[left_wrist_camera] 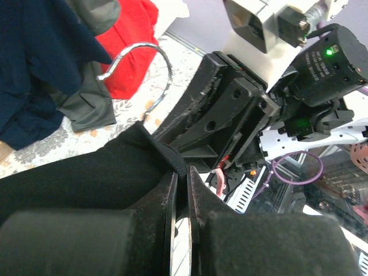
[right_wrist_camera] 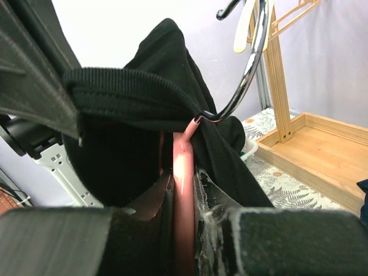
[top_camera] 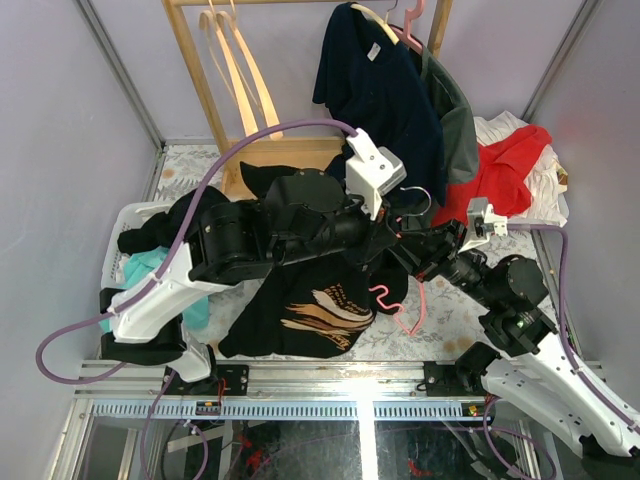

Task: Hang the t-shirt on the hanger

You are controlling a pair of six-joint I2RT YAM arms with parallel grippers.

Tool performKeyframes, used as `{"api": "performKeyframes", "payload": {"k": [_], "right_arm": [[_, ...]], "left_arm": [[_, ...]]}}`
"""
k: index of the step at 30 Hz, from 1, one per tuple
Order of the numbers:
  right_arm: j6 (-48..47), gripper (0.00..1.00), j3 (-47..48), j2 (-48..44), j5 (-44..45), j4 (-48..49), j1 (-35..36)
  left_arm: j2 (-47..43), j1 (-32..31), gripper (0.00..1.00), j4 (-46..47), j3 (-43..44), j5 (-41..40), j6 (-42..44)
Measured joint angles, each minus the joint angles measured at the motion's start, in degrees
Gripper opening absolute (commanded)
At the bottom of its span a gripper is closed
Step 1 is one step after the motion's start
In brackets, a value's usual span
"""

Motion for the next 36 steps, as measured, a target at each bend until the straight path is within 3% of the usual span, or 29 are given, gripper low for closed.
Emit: {"api": "performKeyframes", "payload": {"k": [8,13,18,27,36], "right_arm": [[0.33,0.0,0.07,0.66,0.48,3.56,0.02],[0.46,0.0,0.07,-0.92,1.05,4.17,0.15],[-0.39,0.0,-0.02,-5.68,3.28,1.51,0.2],[-1.01,0.0,-1.6,-13.92,4.61,-2.08,0.2],[-1.03,0.0,-1.42,-19.32,4.02,-10.62,0.2]], "left_arm": [[2.1,-1.81,0.07,2.14,-0.26,2.89,-0.04],[2.78,-3.04,0.37,3.04,-0.98,3.41,-0.17],[2.12,-4.17,0.52,3.08,-1.55,3.48,-0.39],[0.81,-4.22,0.57,1.92,8.55,5.84,-0.15],[-5.9,-4.22,0.59,2.71,9.51,5.73,1.9]]}}
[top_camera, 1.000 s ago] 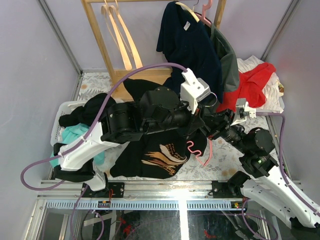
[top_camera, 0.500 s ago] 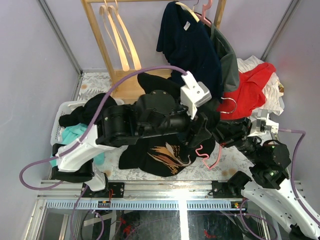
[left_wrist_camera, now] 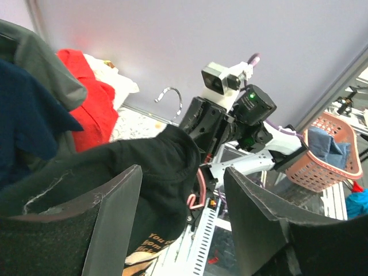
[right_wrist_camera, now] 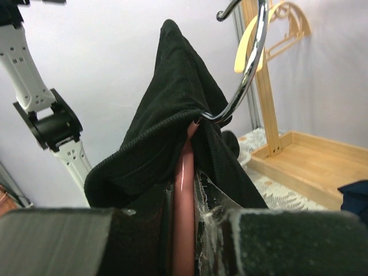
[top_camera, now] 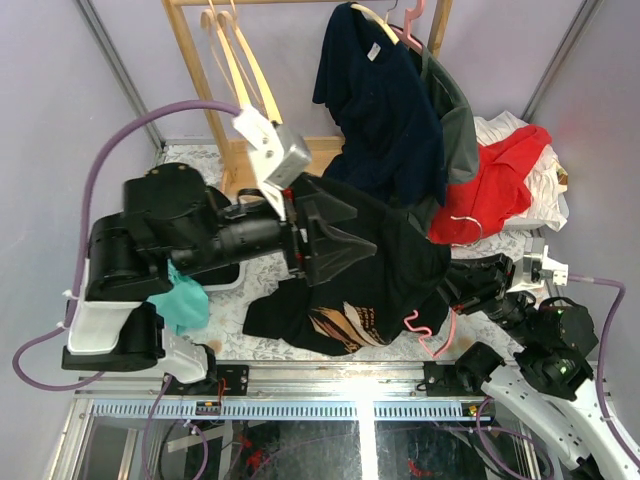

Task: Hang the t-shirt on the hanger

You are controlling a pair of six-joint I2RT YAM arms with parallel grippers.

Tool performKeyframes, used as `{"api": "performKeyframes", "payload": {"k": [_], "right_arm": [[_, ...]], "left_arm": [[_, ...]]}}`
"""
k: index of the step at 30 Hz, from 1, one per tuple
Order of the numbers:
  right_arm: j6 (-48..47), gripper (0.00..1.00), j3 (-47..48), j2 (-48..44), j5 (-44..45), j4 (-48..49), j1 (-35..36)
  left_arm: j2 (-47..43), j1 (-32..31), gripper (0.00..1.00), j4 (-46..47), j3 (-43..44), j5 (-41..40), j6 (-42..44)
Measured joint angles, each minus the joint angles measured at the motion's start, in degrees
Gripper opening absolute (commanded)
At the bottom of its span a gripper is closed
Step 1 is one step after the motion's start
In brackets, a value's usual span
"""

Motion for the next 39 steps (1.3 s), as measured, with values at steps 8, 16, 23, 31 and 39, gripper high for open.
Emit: {"api": "performKeyframes", "payload": {"k": [8,16,23,31,39], "right_arm": [[0.44,0.0,1.55,-2.03,-5.42,-10.88,0.0],[3.08,0.0,2.6,-3.43,-12.11,-14.36,0.0],[6.21,0.0,2.6,-1.77,-18.93,-11.8,0.0],[7.96,0.0,2.58,1.77,-26.75,-8.48,0.0],[8.44,0.0,2.58,2.69,-31.8,-6.93,0.0]], "left_arm": [[-4.07,0.0,0.66,-0.28,-1.36,-10.19,4.48],[1.42,0.0,0.76,-3.74,0.2,-9.4,7.45],[2.08,0.0,0.77,-5.31,-4.98,0.0,7.78],[0.59,0.0,0.74,-5.46,-12.7,10.56,7.26],[-1.22,0.0,0.67,-5.62,-19.69,15.15,4.85]]}}
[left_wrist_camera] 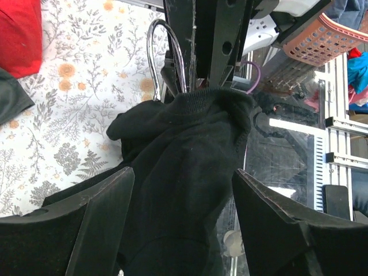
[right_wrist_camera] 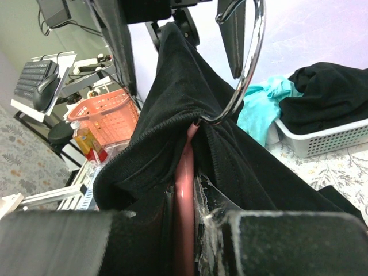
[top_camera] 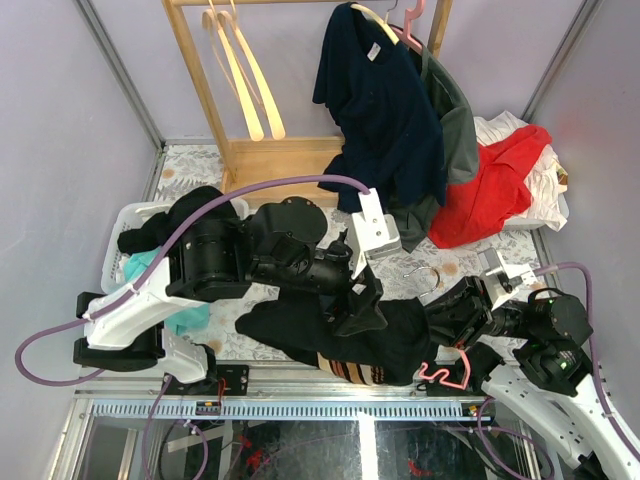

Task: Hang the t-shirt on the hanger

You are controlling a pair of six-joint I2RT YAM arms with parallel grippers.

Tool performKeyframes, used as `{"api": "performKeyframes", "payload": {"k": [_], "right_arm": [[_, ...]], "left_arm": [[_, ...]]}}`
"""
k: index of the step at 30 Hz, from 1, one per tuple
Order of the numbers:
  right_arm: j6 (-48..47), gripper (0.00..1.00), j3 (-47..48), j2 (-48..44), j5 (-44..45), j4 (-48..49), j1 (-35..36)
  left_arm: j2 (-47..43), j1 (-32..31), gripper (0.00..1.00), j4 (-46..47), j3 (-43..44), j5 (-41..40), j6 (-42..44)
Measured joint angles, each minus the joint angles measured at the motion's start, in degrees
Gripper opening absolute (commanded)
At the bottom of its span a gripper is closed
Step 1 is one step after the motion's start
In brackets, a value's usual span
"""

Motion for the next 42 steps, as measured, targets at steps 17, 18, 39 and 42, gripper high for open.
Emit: {"api": "performKeyframes", "payload": {"k": [17,18,39,42], "right_arm": [[1.18,0.0,-0.37,0.24,-4.87,2.45,0.0],[1.25,0.0,-0.48,0.31,-4.92,2.36,0.0],[-4.66,0.47,0.15,1.38,-0.11,-6.78,-0.15],[-6.99,0.52,1.97,1.9,1.81,-11.78,-0.15]], "left_arm": [[2.38,0.0,0.32,0.44,-1.51,4.94,-1.95],[2.64,0.0,0.25,0.44,-1.51,5.53,-1.97],[2.43,1.38,0.0,-0.35,-4.9,2.8,-2.58],[1.79,1.68,0.0,-0.74,-5.99,1.88,-2.75]]}}
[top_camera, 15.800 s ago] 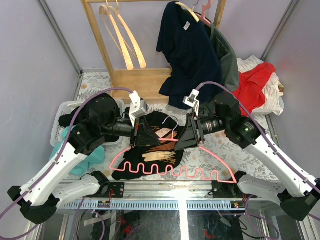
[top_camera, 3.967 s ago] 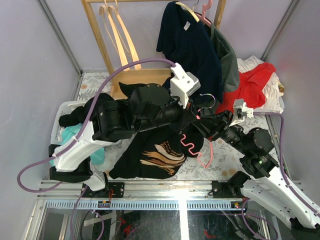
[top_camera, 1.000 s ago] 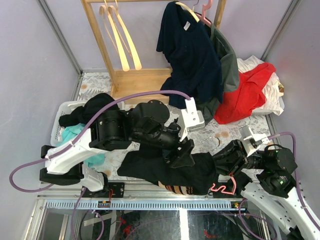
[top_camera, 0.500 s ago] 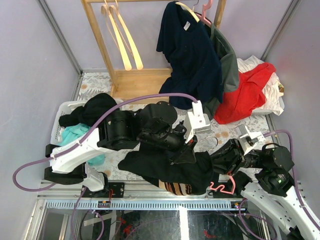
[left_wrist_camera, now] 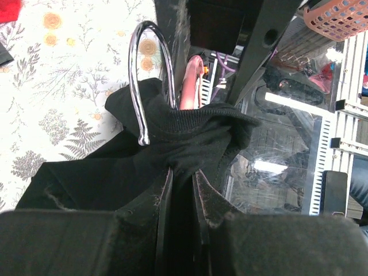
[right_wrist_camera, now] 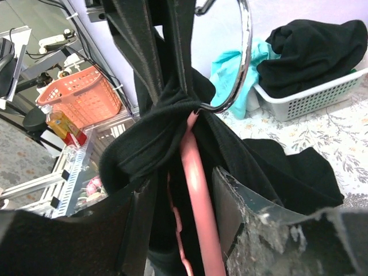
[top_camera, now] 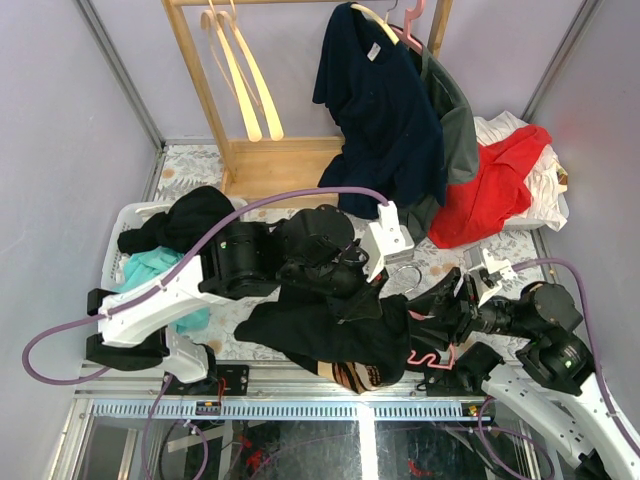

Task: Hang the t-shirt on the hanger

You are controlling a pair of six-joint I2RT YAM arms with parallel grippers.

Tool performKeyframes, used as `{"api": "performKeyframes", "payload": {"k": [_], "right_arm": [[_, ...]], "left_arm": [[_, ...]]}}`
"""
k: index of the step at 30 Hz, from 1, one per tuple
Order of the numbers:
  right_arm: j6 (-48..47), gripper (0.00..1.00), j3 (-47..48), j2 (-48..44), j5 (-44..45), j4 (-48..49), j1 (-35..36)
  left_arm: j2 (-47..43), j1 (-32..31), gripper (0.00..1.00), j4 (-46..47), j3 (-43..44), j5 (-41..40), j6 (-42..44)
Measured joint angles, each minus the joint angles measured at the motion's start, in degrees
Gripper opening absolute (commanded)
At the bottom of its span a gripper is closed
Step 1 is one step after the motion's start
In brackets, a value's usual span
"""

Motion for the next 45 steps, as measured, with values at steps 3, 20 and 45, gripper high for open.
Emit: {"api": "performKeyframes", "payload": {"k": [3,20,45], "right_arm": [[-1.73,0.56,2.1,0.07,0.92,-3.23,0.0],[-5.7,0.64,19.47,7.45,35.34,-27.23,0.02],[2.43,0.62,20.15,15.02,10.08,-29.16,0.02]], "left_arm": [[-1.09,0.04,0.0,-0.52,-0.7,-0.66,-0.09],[-6.62,0.31,0.0,-3.13,-0.61,-7.69,-1.33],[-16.22,0.33,0.0,1.73,1.22,3.54,-1.64]]}}
